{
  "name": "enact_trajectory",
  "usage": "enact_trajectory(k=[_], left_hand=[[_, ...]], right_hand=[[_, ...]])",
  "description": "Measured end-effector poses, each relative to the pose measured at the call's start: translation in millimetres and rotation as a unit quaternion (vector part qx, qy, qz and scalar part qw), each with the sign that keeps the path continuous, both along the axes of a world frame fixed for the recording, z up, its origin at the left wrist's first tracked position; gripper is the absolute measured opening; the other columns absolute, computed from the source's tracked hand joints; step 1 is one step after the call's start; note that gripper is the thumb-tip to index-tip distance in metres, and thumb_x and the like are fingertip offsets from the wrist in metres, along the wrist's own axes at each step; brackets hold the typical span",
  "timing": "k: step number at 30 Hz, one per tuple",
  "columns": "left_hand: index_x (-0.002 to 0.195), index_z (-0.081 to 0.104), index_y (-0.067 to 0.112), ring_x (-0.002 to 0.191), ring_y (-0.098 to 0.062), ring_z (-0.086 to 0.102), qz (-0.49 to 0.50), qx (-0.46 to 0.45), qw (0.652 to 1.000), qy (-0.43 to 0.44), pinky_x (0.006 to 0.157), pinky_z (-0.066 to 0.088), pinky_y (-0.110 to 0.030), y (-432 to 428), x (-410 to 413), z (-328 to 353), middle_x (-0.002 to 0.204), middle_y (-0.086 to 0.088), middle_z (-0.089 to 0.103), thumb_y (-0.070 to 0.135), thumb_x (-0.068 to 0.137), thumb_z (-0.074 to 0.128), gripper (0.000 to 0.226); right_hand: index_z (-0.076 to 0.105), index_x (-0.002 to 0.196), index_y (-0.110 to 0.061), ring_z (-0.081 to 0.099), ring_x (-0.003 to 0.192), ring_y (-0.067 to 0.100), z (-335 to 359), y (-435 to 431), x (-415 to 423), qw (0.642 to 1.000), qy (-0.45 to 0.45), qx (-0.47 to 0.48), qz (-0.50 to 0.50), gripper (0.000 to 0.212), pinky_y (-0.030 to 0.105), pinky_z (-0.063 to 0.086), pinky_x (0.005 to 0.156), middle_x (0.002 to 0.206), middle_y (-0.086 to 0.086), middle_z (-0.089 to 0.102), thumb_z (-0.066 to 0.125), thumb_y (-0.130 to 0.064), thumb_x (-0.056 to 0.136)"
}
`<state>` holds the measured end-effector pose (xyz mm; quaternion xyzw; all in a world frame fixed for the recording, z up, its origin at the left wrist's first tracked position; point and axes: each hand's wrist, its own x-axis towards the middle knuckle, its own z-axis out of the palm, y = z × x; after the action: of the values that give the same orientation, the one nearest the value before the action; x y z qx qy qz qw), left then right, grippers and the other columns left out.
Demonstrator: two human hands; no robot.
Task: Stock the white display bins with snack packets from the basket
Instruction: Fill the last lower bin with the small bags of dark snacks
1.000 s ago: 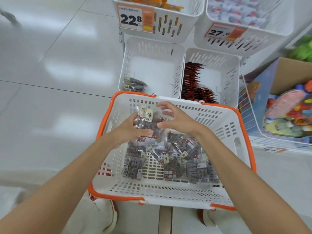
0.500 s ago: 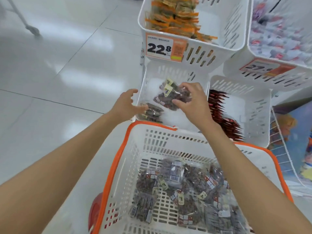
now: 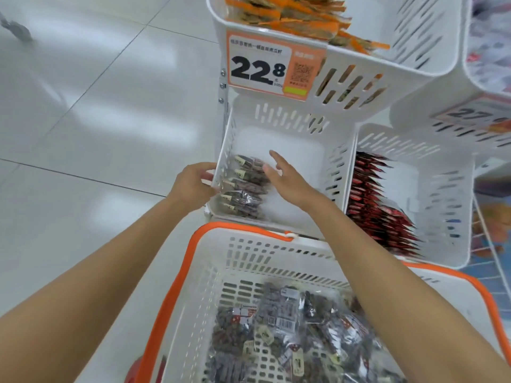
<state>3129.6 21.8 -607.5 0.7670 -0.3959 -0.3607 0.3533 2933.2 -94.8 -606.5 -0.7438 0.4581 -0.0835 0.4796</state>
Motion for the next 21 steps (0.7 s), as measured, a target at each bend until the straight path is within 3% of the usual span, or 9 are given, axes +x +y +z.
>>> enact_trajectory(k=[3,7,10,14,17,19,21], left_hand=[[0.122,0.066,0.026,0.086,-0.030,0.065,0.005,-0.004,1.000,-0.002,0.077,0.058,-0.046,0.8,-2.4,-2.4,0.103,-0.008,0.070,-0.006,0.081,0.066,0.052],[0.125,0.064,0.027,0.083,-0.028,0.064,0.006,-0.003,1.000,0.012,0.075,0.058,-0.045,1.0,-3.1,-2.4,0.104,-0.006,0.069,-0.007,0.083,0.065,0.054],[0.125,0.064,0.029,0.085,-0.028,0.064,0.006,-0.009,1.000,0.011,0.075,0.057,-0.043,2.0,-3.5,-2.9,0.103,-0.006,0.069,-0.007,0.083,0.064,0.056],[0.128,0.061,0.026,0.091,-0.029,0.065,0.018,-0.004,1.000,-0.002,0.083,0.057,-0.044,4.0,-10.5,1.5,0.111,-0.007,0.066,0.001,0.085,0.068,0.050],[0.131,0.055,0.020,0.100,-0.021,0.060,0.060,-0.019,0.996,-0.070,0.091,0.053,-0.042,13.1,-24.4,15.4,0.118,-0.002,0.059,0.017,0.085,0.072,0.049],[0.126,0.058,0.020,0.093,-0.019,0.061,0.072,-0.066,0.991,-0.089,0.087,0.054,-0.042,23.8,-39.4,29.6,0.113,-0.001,0.062,0.018,0.086,0.069,0.042],[0.119,0.061,0.022,0.080,-0.014,0.061,0.052,-0.104,0.990,-0.079,0.081,0.055,-0.041,37.5,-60.9,45.5,0.101,0.004,0.063,0.014,0.087,0.066,0.033]], right_hand=[[0.034,0.150,-0.021,0.035,0.140,0.022,-6.9,6.5,8.3,0.999,-0.005,0.037,-0.015,0.053,0.046,0.036,0.112,0.155,0.003,0.033,0.044,-0.041,0.102],[0.046,0.141,-0.020,0.042,0.132,0.021,-15.0,10.6,15.8,0.999,-0.007,-0.037,-0.033,0.046,0.022,0.031,0.098,0.143,0.008,0.045,0.056,-0.033,0.098],[0.043,0.140,-0.022,0.047,0.122,0.022,-23.4,11.3,20.6,0.997,0.019,-0.077,-0.015,0.046,0.022,0.030,0.092,0.135,0.011,0.044,0.056,-0.030,0.098],[0.032,0.149,-0.024,0.036,0.137,0.026,-18.4,7.1,15.8,0.998,0.033,-0.044,0.005,0.055,0.030,0.029,0.104,0.149,0.011,0.035,0.049,-0.040,0.099],[0.029,0.152,-0.023,0.027,0.143,0.022,4.0,23.8,0.7,0.996,0.016,-0.082,-0.009,0.060,0.035,0.022,0.114,0.154,0.008,0.030,0.051,-0.041,0.099],[0.034,0.150,-0.022,0.031,0.140,0.020,23.2,44.5,-12.8,0.993,-0.010,-0.117,-0.026,0.058,0.035,0.024,0.115,0.152,0.007,0.034,0.055,-0.037,0.098],[0.040,0.145,-0.022,0.045,0.125,0.015,42.5,70.6,-31.7,0.985,-0.039,-0.159,-0.056,0.053,0.031,0.036,0.107,0.143,0.002,0.043,0.057,-0.031,0.097]])
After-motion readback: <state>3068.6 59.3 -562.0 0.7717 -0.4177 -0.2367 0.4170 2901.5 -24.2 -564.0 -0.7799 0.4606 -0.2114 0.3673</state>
